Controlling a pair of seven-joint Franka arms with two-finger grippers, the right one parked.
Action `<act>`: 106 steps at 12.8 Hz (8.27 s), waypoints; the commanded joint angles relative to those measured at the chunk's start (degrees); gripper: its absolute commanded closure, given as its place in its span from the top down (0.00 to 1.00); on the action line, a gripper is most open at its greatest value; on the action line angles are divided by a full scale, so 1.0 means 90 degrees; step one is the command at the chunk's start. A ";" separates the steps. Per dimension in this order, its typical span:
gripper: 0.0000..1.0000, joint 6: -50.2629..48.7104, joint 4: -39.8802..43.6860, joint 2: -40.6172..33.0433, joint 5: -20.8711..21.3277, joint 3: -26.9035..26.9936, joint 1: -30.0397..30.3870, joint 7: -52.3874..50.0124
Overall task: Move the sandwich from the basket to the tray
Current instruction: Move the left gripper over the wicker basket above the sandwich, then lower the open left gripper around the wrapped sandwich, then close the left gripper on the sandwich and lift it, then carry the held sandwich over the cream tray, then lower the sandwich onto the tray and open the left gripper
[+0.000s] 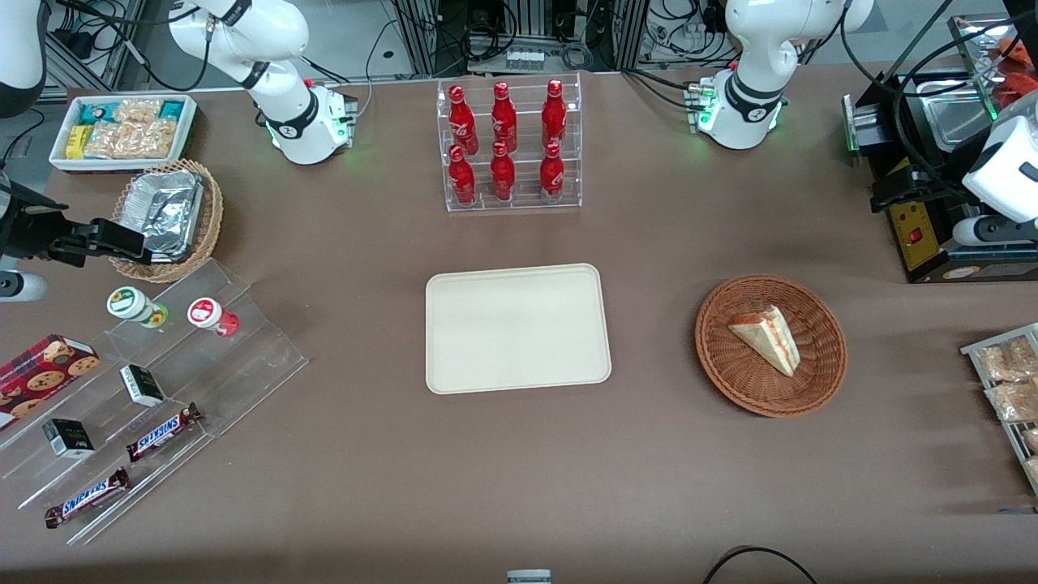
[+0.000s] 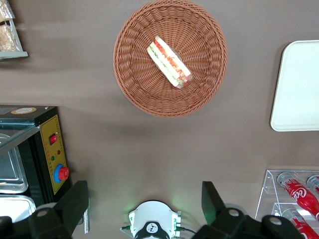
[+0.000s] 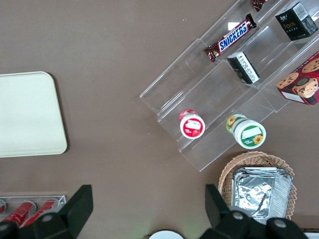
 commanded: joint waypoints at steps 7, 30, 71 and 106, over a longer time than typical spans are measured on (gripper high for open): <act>1.00 0.0869 -0.0919 0.0085 -0.0021 0.0019 -0.0005 0.0016; 1.00 0.5980 -0.3607 0.1373 0.0008 0.0009 -0.0620 -0.4711; 0.00 0.4077 -0.1403 0.2398 -0.0050 -0.1163 -0.2072 -0.4818; 1.00 0.4125 0.1831 0.5475 0.0497 -0.1133 -0.4243 -0.6126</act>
